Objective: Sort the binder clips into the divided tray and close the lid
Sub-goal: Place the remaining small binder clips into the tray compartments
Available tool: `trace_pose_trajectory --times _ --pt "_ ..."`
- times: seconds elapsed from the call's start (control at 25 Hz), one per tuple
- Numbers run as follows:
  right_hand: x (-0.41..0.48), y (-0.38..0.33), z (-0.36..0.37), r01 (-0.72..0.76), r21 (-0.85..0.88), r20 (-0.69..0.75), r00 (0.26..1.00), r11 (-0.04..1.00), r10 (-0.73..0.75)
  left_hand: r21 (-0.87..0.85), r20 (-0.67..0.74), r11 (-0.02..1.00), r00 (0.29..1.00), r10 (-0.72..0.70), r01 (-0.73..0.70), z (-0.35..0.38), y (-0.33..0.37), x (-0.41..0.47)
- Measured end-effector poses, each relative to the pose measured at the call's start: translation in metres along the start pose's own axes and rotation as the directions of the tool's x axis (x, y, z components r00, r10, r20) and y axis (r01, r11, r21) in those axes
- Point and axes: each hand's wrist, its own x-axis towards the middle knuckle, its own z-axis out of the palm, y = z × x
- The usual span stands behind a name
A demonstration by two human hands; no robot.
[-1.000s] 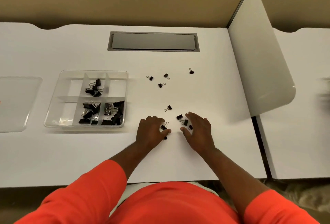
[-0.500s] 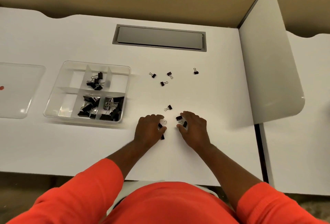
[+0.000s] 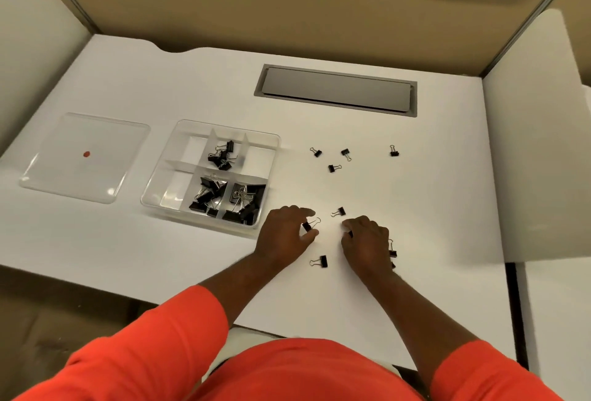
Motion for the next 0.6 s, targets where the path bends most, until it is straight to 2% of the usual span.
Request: trace_pose_trajectory --times 0.2,0.44,0.6 --pt "0.004 -0.025 -0.005 -0.014 0.112 -0.079 0.997 0.994 0.022 -0.03 -0.053 0.999 0.998 0.021 -0.022 -0.024 -0.015 0.01" --pt "0.023 -0.091 0.0 0.034 0.205 -0.201 0.979 0.978 0.008 0.011 -0.069 0.999 0.997 0.041 -0.04 -0.067 -0.066 0.058" --pt "0.043 -0.139 0.01 0.066 0.231 -0.227 0.974 0.971 -0.012 -0.015 -0.086 0.998 0.995 0.056 -0.057 -0.088 -0.103 0.084"
